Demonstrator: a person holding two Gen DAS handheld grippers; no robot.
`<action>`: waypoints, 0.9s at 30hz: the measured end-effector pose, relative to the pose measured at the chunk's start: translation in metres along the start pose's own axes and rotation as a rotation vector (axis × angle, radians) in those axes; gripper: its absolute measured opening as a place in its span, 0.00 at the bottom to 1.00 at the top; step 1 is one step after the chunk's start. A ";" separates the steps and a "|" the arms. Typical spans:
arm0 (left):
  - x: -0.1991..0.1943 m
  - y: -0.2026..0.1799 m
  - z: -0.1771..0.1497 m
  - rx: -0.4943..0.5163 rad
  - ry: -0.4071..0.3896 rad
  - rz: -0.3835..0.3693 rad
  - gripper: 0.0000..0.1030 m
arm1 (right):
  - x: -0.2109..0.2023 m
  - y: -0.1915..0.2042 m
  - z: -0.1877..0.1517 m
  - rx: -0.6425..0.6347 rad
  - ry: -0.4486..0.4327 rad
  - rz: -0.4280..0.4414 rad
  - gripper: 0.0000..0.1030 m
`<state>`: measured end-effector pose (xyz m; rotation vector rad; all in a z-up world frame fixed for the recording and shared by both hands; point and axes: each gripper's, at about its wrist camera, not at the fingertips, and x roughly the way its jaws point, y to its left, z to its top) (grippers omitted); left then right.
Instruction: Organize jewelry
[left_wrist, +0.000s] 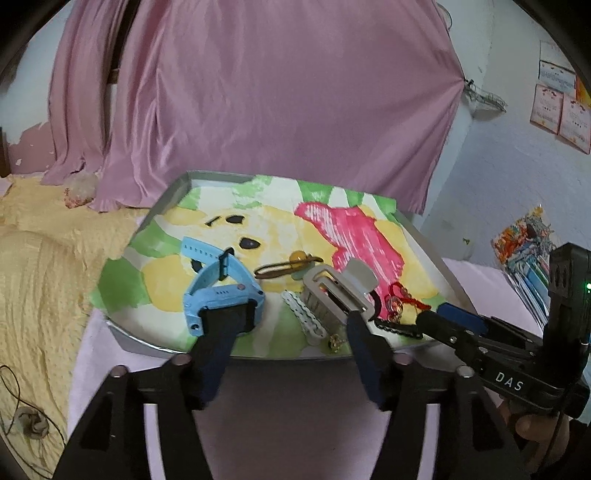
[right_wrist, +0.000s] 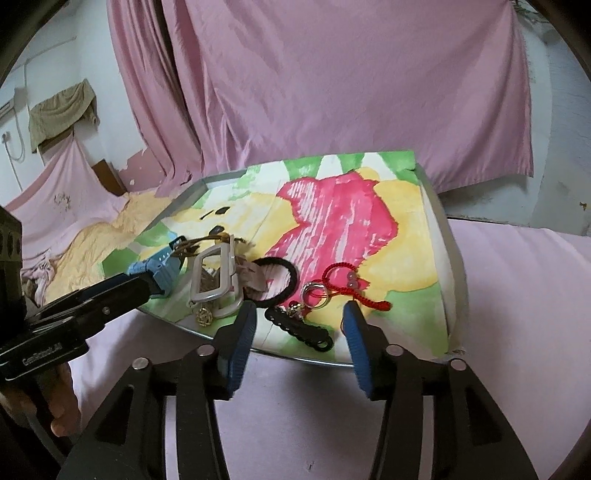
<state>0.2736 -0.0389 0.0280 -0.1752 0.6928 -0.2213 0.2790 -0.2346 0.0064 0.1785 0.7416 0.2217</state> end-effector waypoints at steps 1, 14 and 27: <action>-0.003 0.000 0.000 -0.001 -0.014 0.003 0.62 | -0.002 0.000 0.000 0.003 -0.012 -0.002 0.50; -0.037 0.007 -0.007 0.005 -0.162 0.095 0.95 | -0.036 0.009 -0.010 -0.001 -0.156 -0.048 0.85; -0.071 0.008 -0.024 0.031 -0.283 0.143 0.99 | -0.066 0.018 -0.023 -0.011 -0.277 -0.079 0.97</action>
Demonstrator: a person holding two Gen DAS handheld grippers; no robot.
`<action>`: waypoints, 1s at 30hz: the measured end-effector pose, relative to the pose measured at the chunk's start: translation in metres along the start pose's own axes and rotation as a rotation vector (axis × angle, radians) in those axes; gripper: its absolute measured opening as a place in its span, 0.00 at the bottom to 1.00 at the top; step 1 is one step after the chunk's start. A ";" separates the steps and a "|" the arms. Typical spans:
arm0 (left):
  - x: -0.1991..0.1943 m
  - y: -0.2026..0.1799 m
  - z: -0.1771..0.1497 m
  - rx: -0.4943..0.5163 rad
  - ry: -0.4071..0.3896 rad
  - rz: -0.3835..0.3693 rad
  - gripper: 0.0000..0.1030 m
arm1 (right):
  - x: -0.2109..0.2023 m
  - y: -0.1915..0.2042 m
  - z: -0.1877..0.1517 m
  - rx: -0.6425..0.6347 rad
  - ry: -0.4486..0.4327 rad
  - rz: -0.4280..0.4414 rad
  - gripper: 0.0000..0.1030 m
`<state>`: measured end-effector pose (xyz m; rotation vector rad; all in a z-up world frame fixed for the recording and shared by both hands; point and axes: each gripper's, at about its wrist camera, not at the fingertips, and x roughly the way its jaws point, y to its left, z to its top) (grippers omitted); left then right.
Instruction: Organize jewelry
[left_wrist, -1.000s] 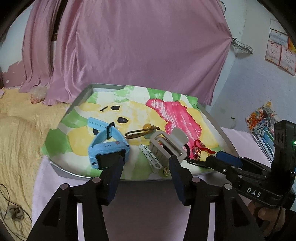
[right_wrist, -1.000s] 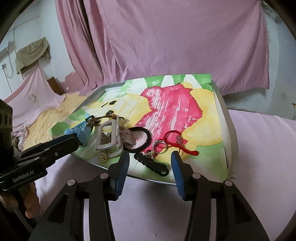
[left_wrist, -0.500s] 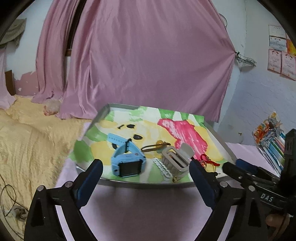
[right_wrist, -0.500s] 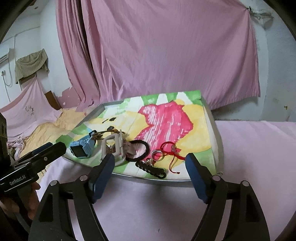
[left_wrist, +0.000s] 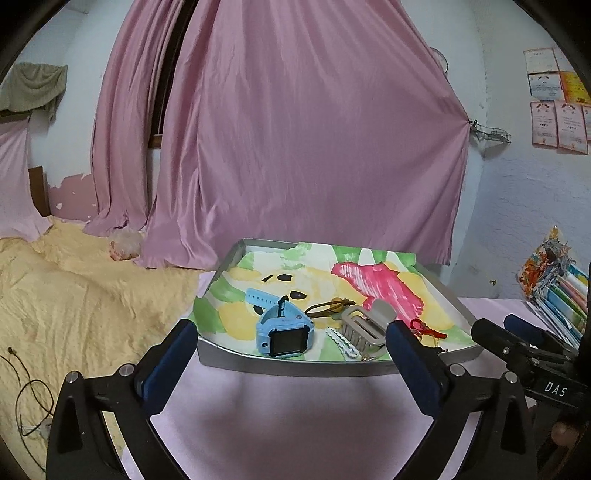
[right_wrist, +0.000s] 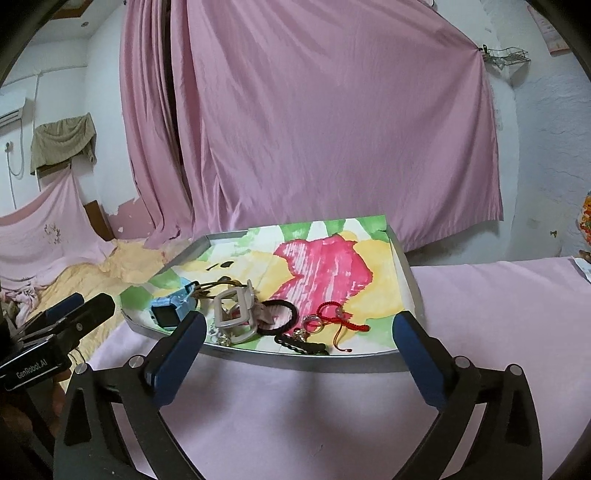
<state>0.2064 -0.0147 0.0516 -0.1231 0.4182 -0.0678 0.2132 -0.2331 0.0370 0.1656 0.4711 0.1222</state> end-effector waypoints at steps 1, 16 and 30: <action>-0.003 0.001 -0.001 -0.001 -0.007 0.001 0.99 | -0.002 0.000 -0.001 0.003 -0.006 0.003 0.97; -0.031 0.005 -0.012 0.021 -0.039 0.023 0.99 | -0.033 0.007 -0.015 -0.013 -0.057 -0.012 0.98; -0.073 0.010 -0.030 0.016 -0.074 0.020 0.99 | -0.079 0.018 -0.039 -0.034 -0.101 -0.010 0.98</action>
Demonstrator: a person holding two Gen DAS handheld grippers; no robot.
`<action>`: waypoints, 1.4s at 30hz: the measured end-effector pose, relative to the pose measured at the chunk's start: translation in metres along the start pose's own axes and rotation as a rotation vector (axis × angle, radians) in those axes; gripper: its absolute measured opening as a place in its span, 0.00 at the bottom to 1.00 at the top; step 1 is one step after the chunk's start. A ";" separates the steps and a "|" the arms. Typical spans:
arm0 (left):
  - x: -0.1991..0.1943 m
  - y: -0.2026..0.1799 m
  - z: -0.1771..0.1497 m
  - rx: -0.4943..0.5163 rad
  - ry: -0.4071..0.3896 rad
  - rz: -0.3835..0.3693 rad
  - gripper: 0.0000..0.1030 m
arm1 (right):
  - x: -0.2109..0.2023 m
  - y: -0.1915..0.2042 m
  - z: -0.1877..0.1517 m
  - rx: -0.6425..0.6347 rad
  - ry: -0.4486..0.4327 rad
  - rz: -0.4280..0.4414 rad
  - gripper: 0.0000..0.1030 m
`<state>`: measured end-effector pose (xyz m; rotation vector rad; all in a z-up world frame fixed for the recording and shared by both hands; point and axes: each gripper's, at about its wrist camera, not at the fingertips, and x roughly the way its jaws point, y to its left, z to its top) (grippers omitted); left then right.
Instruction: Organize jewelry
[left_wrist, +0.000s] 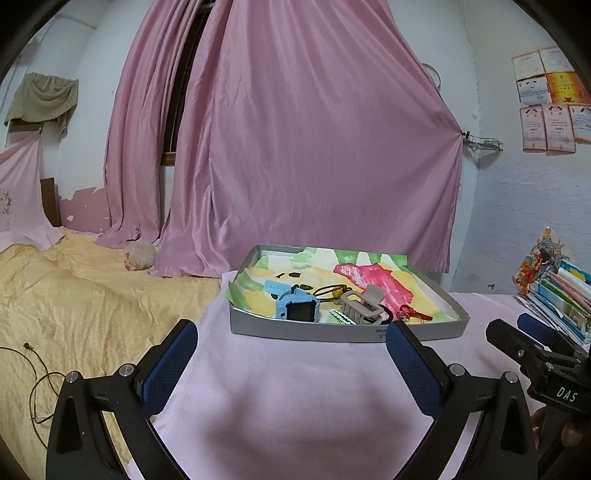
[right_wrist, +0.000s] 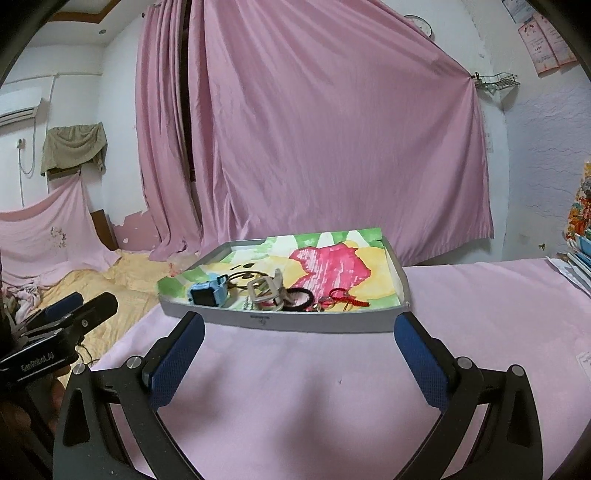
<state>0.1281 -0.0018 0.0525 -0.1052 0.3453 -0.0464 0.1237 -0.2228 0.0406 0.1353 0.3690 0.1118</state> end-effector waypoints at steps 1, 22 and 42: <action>-0.005 0.001 -0.002 0.000 -0.005 -0.001 0.99 | -0.003 0.002 -0.001 -0.003 -0.001 0.001 0.98; -0.075 0.011 -0.033 -0.007 -0.047 0.000 0.99 | -0.077 0.012 -0.032 -0.018 -0.075 0.011 0.98; -0.110 0.007 -0.068 0.021 -0.062 0.016 0.99 | -0.118 0.007 -0.061 -0.028 -0.108 -0.009 0.98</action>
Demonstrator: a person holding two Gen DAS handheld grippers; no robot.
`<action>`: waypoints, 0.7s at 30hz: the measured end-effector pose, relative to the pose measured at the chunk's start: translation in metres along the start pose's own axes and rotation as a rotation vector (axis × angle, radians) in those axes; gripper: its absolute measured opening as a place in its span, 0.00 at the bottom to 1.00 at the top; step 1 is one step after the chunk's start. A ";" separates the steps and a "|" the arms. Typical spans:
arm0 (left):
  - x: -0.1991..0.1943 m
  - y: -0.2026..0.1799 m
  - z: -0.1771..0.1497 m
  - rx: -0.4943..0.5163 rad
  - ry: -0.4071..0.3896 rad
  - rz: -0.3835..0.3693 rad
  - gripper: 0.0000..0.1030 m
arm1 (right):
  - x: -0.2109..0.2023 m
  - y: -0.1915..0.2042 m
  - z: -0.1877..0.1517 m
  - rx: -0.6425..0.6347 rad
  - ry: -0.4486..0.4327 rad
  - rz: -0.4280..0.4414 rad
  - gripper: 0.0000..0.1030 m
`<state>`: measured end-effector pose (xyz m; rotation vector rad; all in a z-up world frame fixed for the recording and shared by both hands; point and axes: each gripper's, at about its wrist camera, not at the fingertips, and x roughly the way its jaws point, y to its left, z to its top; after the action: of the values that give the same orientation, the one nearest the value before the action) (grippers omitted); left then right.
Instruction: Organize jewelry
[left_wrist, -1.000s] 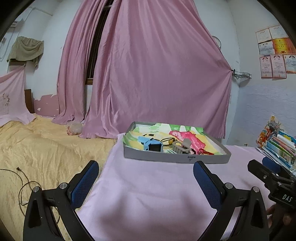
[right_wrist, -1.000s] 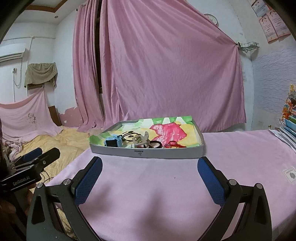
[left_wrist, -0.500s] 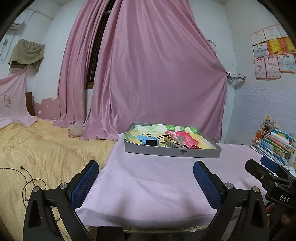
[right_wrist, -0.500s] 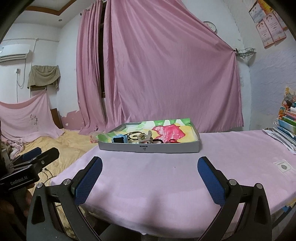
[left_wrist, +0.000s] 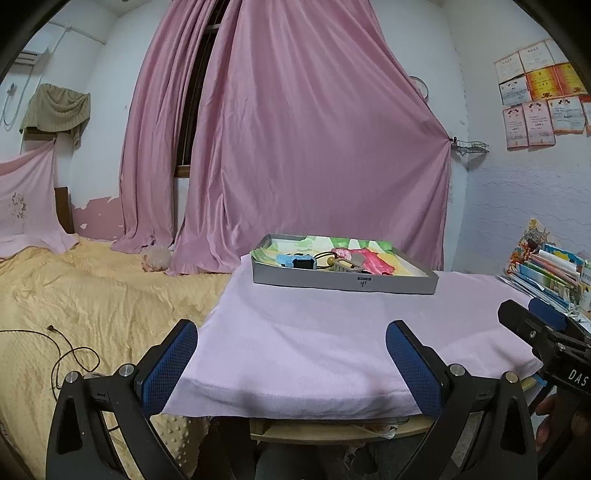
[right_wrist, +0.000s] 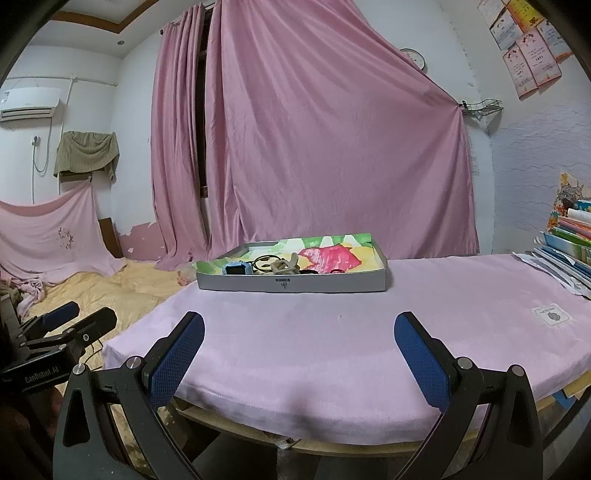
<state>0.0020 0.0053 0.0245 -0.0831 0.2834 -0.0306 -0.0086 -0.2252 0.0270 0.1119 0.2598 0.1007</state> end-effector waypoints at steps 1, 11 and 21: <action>-0.001 0.000 0.000 -0.001 -0.003 0.000 0.99 | -0.001 0.000 -0.001 0.001 0.000 0.000 0.98; -0.003 0.004 -0.001 -0.008 -0.012 0.004 0.99 | -0.005 0.001 -0.004 0.000 0.004 0.004 0.98; -0.004 0.006 -0.001 -0.013 -0.015 0.006 1.00 | -0.003 0.008 -0.002 -0.007 0.009 0.009 0.98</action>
<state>-0.0025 0.0112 0.0239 -0.0955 0.2689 -0.0217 -0.0124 -0.2179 0.0269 0.1052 0.2675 0.1109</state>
